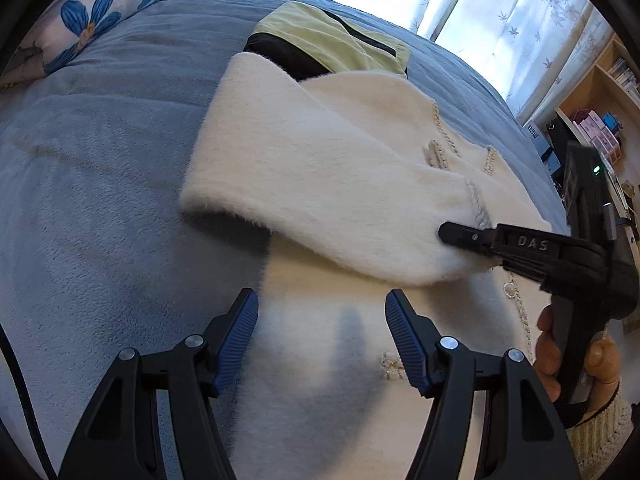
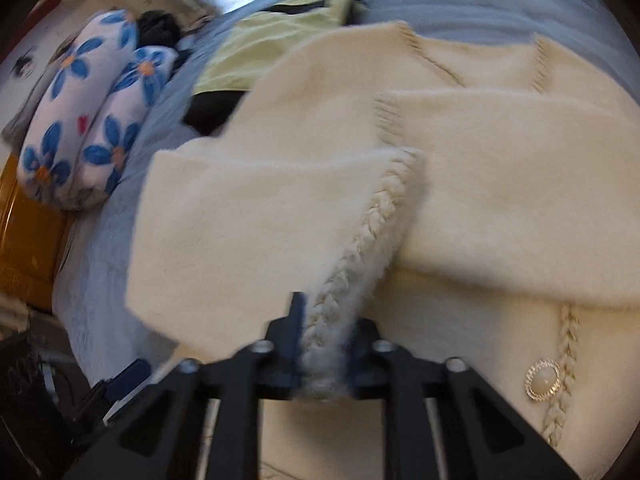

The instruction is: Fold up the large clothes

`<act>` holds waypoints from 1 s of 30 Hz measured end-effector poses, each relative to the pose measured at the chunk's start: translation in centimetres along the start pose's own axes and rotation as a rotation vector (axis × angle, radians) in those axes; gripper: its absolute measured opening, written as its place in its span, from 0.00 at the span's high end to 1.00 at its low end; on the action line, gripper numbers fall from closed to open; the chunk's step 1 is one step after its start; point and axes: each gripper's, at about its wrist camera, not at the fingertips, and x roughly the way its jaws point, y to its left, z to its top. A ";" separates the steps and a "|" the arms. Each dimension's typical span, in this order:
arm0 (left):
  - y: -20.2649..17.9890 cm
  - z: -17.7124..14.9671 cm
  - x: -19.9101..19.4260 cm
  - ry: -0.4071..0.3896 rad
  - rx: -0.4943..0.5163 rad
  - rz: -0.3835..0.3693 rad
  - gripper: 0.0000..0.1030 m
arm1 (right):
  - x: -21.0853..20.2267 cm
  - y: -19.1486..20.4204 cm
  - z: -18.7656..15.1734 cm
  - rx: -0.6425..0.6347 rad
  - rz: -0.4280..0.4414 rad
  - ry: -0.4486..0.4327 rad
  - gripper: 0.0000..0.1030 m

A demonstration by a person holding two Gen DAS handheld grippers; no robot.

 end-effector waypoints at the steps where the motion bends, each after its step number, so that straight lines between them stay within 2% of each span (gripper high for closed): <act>1: 0.0 0.0 0.1 0.001 -0.002 0.001 0.37 | -1.1 0.8 0.3 -0.036 -0.006 -0.039 0.86; 2: 0.1 0.0 0.1 0.001 -0.006 0.002 0.37 | -1.9 1.4 0.7 -0.065 -0.010 -0.074 0.86; 4: 0.2 0.0 0.1 0.001 -0.007 0.006 0.37 | -5.7 2.5 1.9 -0.121 -0.013 -0.199 0.86; 7: -0.1 0.0 -0.1 -0.007 0.007 0.008 0.37 | -10.5 1.6 3.4 -0.106 -0.016 -0.332 0.86; 9: -0.5 0.0 -0.1 -0.015 0.021 0.010 0.37 | -13.1 -0.5 3.9 -0.092 -0.076 -0.406 0.86; 11: -0.8 -0.2 -0.1 -0.017 0.038 0.014 0.37 | -14.1 -3.1 3.7 -0.063 -0.173 -0.430 0.85; 13: -1.2 -0.3 0.2 -0.011 0.049 0.015 0.37 | -13.8 -6.1 3.3 -0.008 -0.256 -0.403 0.82; 14: -1.3 -0.3 0.3 -0.009 0.053 0.013 0.37 | -13.0 -8.4 2.8 0.048 -0.314 -0.354 0.81; 17: -1.7 -0.2 0.7 0.002 0.070 0.016 0.37 | -10.2 -13.4 0.9 0.150 -0.404 -0.182 0.80; 20: -2.1 0.5 0.9 0.012 0.089 0.022 0.37 | -9.6 -16.7 -1.1 0.216 -0.374 -0.127 0.80; 22: -2.0 1.4 1.2 0.019 0.093 0.021 0.37 | -10.1 -17.8 -2.0 0.249 -0.317 -0.139 0.67; 24: -2.1 2.7 1.3 0.014 0.102 0.019 0.37 | -10.6 -18.5 -2.2 0.278 -0.280 -0.157 0.62; 30: -1.6 8.3 3.1 0.006 0.127 0.022 0.37 | -10.7 -20.2 -0.1 0.304 -0.229 -0.186 0.61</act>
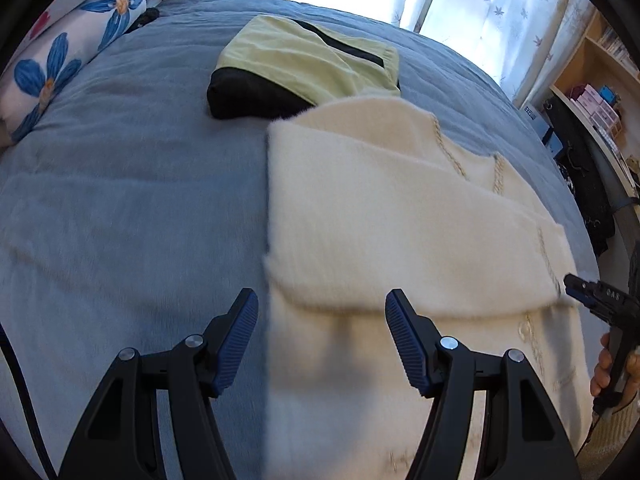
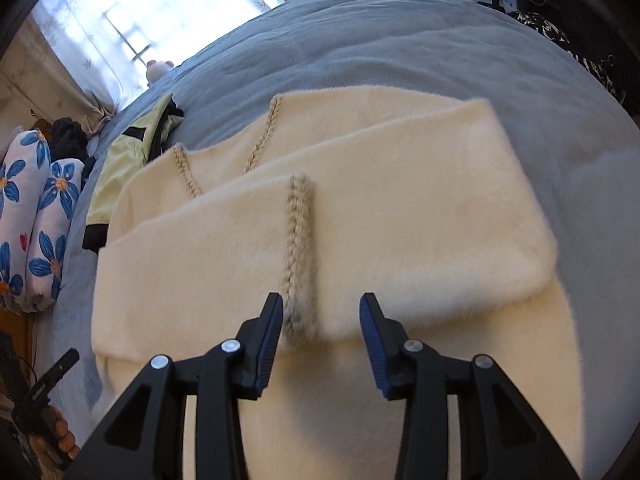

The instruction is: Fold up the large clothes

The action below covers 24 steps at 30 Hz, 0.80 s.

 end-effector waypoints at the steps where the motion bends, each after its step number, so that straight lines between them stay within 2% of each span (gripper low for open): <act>1: 0.3 1.2 0.8 0.006 -0.003 -0.003 0.37 | 0.2 0.2 0.3 -0.006 0.005 0.003 0.61; 6: 2.2 4.6 4.8 0.058 -0.059 -0.010 0.37 | 2.7 0.9 2.6 -0.034 0.037 0.042 0.61; 12: 3.2 5.7 8.8 0.127 -0.116 -0.057 0.37 | 5.8 1.7 4.4 -0.080 0.017 0.067 0.61; 15: 3.1 6.1 9.5 0.120 -0.118 -0.062 0.37 | 6.5 2.5 4.6 -0.116 0.015 0.031 0.61; 16: 2.9 6.3 9.7 0.115 -0.117 -0.063 0.44 | 6.7 2.8 4.6 -0.136 0.013 0.028 0.62; 17: 2.7 6.5 9.7 0.103 -0.111 -0.074 0.62 | 6.9 3.1 4.7 -0.154 0.002 0.027 0.65; 18: 2.5 6.7 9.7 0.094 -0.105 -0.054 0.64 | 7.0 3.7 4.7 -0.190 -0.024 0.013 0.77; 19: 2.3 6.9 9.6 0.077 -0.098 -0.031 0.72 | 6.9 4.1 4.8 -0.211 -0.038 0.001 0.83; 20: 2.0 6.9 9.4 0.059 -0.091 -0.015 0.81 | 6.7 4.5 5.0 -0.225 -0.041 -0.015 0.84; 24: 1.3 6.8 8.9 -0.010 -0.056 0.030 0.85 | 5.1 4.9 6.0 -0.226 -0.013 -0.133 0.84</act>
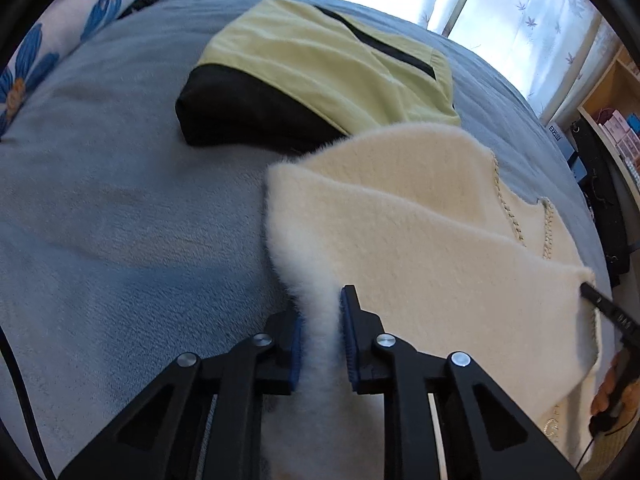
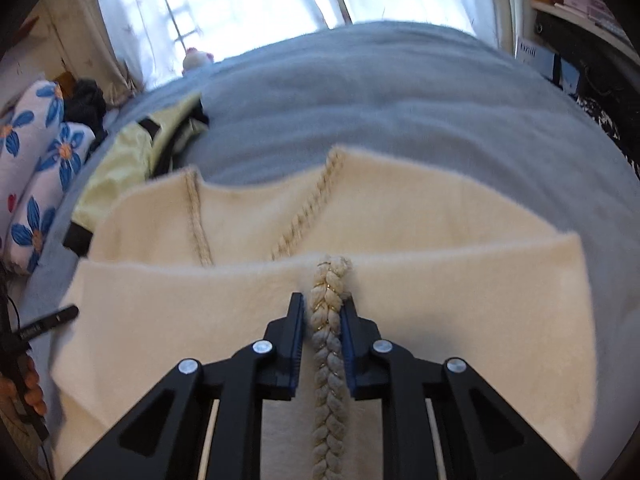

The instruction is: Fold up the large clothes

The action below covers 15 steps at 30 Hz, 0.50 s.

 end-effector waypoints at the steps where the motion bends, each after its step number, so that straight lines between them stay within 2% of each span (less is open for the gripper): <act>1: -0.1 0.0 0.1 -0.012 0.004 0.010 0.85 | 0.2 0.0 0.2 0.001 -0.007 -0.015 0.84; 6: 0.3 -0.4 0.5 -0.026 -0.010 0.022 0.83 | 3.1 0.3 -0.3 -0.046 -0.091 0.048 0.79; 9: 0.6 -0.5 -0.4 -0.026 -0.009 0.041 0.78 | 1.8 -0.3 -0.3 -0.003 -0.107 0.074 0.71; 12: 0.0 -0.8 -2.0 -0.056 0.030 0.089 0.76 | -0.7 -0.8 -1.0 0.004 -0.127 0.034 0.70; 15: -1.3 -1.7 -4.4 -0.105 0.073 0.074 0.74 | -2.8 -0.7 -2.1 0.003 -0.123 0.010 0.70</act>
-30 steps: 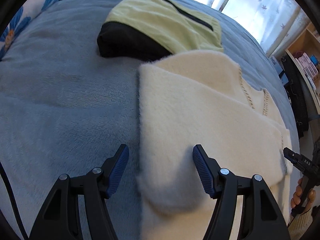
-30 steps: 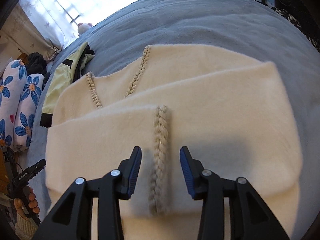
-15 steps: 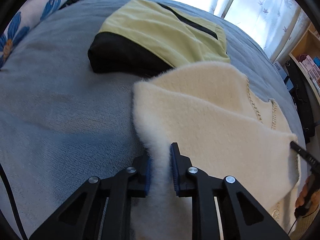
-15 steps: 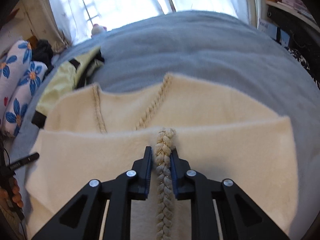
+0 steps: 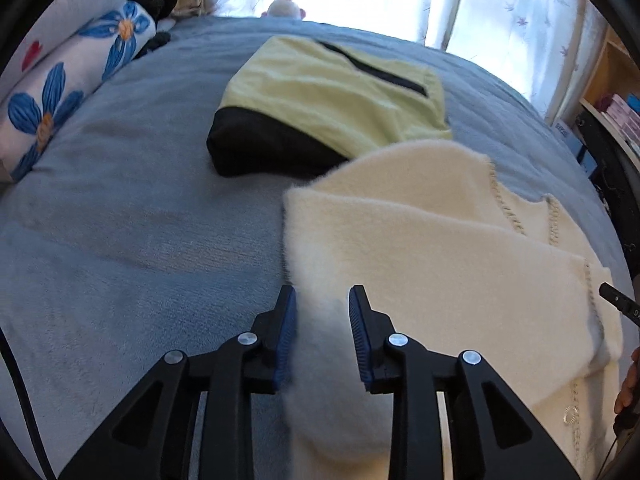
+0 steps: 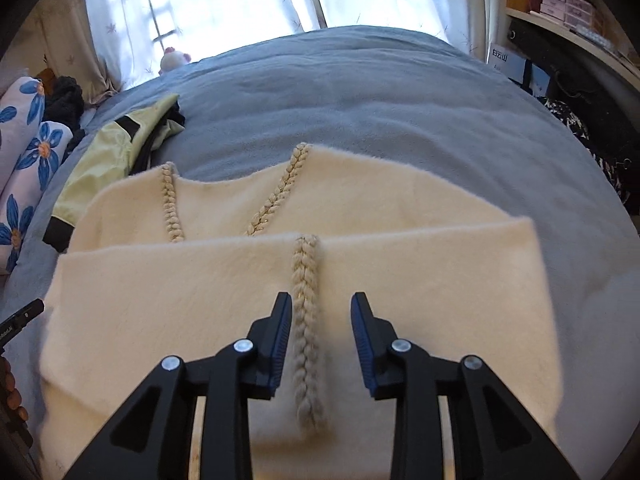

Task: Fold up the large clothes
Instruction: 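Open both tools and lift them off the folded cardigan body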

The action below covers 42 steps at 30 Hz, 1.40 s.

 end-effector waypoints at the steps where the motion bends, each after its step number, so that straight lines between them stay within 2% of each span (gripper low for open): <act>1: -0.7 -0.2 -0.8 -0.015 0.017 -0.022 0.74 | -0.4 0.1 -0.4 0.004 0.004 0.004 0.70; 4: -3.2 -1.4 -2.3 -0.006 0.055 -0.098 0.71 | -1.4 1.4 -1.8 0.012 0.062 0.023 0.70; 7: -5.5 -2.5 -2.3 0.066 0.031 -0.186 0.42 | -1.8 4.0 -3.1 -0.016 0.124 0.046 0.70; 8: -6.3 -3.1 -2.2 0.086 -0.001 -0.206 0.41 | -1.9 5.0 -3.6 -0.032 0.136 0.055 0.70; 11: -7.8 -4.2 -1.8 0.105 -0.002 -0.201 0.41 | -2.3 8.3 -4.5 -0.089 0.191 0.058 0.70; 14: -8.8 -5.2 -1.3 0.088 0.025 -0.143 0.41 | -2.2 10.5 -5.1 -0.143 0.202 0.057 0.70; 19: -8.9 -6.2 0.1 0.110 0.012 -0.117 0.41 | -0.4 11.3 -5.9 -0.152 0.194 0.099 0.70; 23: -8.2 -6.2 0.8 0.124 0.016 -0.118 0.41 | -0.1 10.6 -5.9 -0.146 0.208 0.090 0.70; 25: -8.1 -6.2 0.8 0.122 0.020 -0.118 0.41 | -0.2 10.0 -5.8 -0.132 0.188 0.085 0.70; 31: -7.4 -6.3 0.2 0.097 0.011 -0.091 0.41 | -0.4 5.8 -5.5 -0.057 0.040 0.059 0.70; 36: -6.3 -6.6 0.1 0.084 -0.038 -0.111 0.41 | -0.5 3.3 -5.9 0.020 0.061 0.062 0.70; 42: -6.1 -6.6 0.0 0.070 -0.055 -0.089 0.41 | -0.3 3.0 -6.3 0.056 0.061 0.054 0.70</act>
